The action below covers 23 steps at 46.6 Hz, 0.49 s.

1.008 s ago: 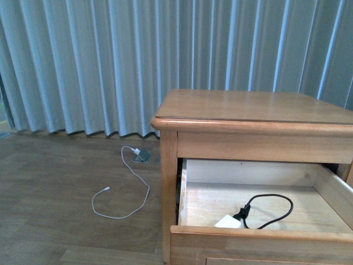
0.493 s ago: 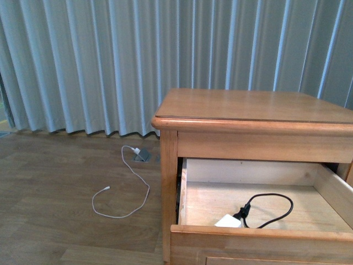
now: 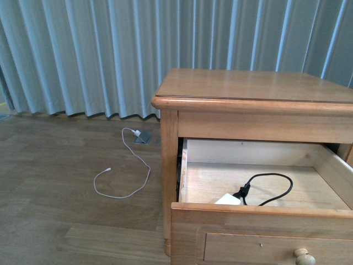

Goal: Put charger into drawer

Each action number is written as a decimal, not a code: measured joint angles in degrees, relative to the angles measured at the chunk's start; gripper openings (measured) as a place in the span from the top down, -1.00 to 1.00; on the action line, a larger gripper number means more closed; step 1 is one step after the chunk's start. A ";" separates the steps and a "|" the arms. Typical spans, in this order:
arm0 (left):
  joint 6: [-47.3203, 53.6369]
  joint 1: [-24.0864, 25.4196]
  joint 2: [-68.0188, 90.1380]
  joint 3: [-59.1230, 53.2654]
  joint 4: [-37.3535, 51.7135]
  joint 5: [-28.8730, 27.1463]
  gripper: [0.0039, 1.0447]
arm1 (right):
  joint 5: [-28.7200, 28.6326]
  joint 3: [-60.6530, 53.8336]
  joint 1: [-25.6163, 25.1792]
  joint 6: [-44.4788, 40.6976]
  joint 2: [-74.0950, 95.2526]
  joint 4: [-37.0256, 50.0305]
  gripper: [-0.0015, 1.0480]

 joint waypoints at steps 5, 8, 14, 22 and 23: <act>0.11 0.00 -6.80 -1.42 -5.11 0.13 0.93 | 0.07 -0.02 0.00 0.00 0.00 0.00 -0.84; 0.13 0.00 -7.65 -1.42 -5.22 0.09 0.93 | -0.11 -0.04 0.00 -0.02 -0.02 0.00 -0.84; 0.13 0.00 -7.74 -1.44 -5.25 0.09 0.93 | -0.02 -0.09 0.00 -0.02 0.00 0.00 -0.84; 0.11 0.00 -7.76 -1.44 -5.22 0.09 0.56 | 1.25 0.52 0.46 -0.87 0.55 -2.36 -0.84; 0.11 0.00 -7.76 -1.44 -5.22 0.09 0.49 | 2.32 1.36 0.72 -1.44 0.92 -4.92 -0.84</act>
